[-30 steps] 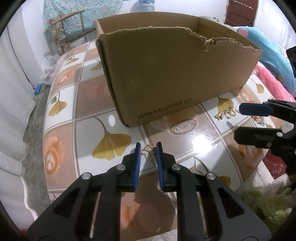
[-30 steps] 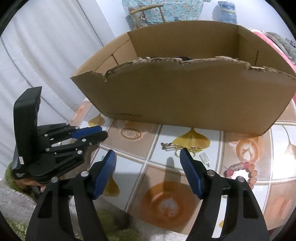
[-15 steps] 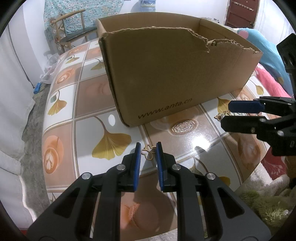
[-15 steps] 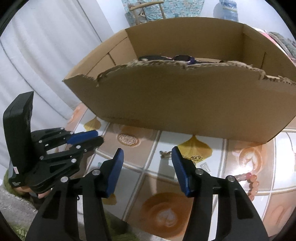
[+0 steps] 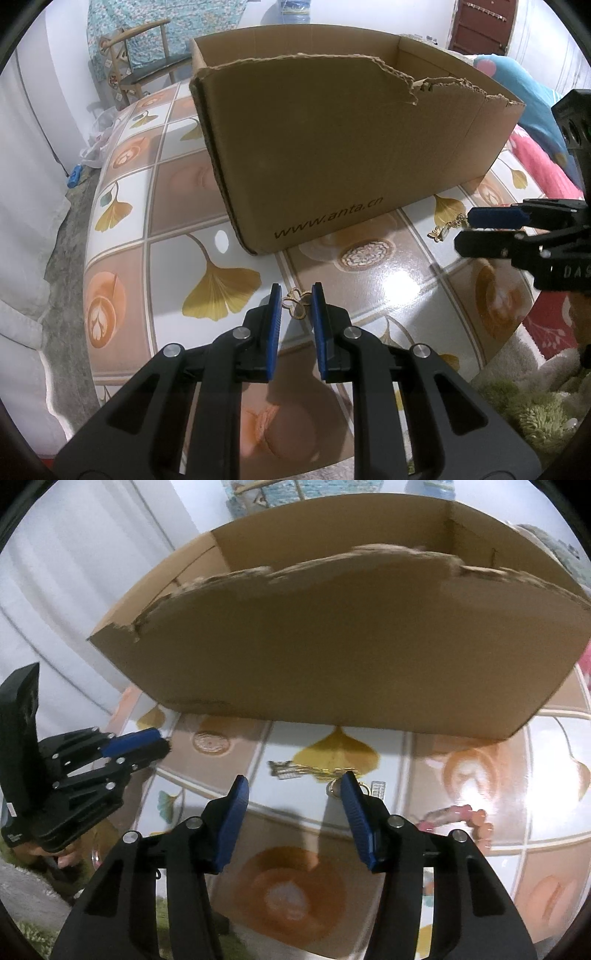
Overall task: Organize jewelry
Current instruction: 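Close the right gripper on the gold ring earrings while the left gripper holds the butterfly charm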
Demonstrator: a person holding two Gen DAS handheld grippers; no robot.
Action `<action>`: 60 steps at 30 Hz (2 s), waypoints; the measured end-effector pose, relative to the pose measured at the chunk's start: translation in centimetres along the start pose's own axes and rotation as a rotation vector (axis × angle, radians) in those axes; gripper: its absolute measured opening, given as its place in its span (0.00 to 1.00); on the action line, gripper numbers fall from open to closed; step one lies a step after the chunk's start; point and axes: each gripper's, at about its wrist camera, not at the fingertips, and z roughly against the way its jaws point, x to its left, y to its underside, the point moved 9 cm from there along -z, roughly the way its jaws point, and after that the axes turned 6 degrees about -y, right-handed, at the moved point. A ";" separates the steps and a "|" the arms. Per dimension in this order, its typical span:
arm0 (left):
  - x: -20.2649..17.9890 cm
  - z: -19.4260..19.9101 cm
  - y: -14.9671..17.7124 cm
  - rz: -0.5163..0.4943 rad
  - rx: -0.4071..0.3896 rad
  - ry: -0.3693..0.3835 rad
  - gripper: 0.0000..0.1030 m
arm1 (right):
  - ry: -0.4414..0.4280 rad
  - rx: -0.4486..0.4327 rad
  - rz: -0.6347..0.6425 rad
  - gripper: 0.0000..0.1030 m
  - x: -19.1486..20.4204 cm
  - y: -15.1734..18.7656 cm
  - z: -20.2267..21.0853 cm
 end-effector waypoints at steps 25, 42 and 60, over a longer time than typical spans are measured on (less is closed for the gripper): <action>-0.1 0.0 -0.1 0.002 -0.001 0.002 0.15 | -0.032 0.023 0.084 0.44 2.3 -0.1 -0.5; -0.1 0.0 -0.1 0.006 -0.003 0.005 0.15 | 0.081 0.037 0.100 0.19 2.8 -0.6 -2.4; 0.0 -0.1 0.0 0.008 -0.003 0.005 0.15 | 0.141 0.024 0.156 0.10 5.2 -0.1 -4.3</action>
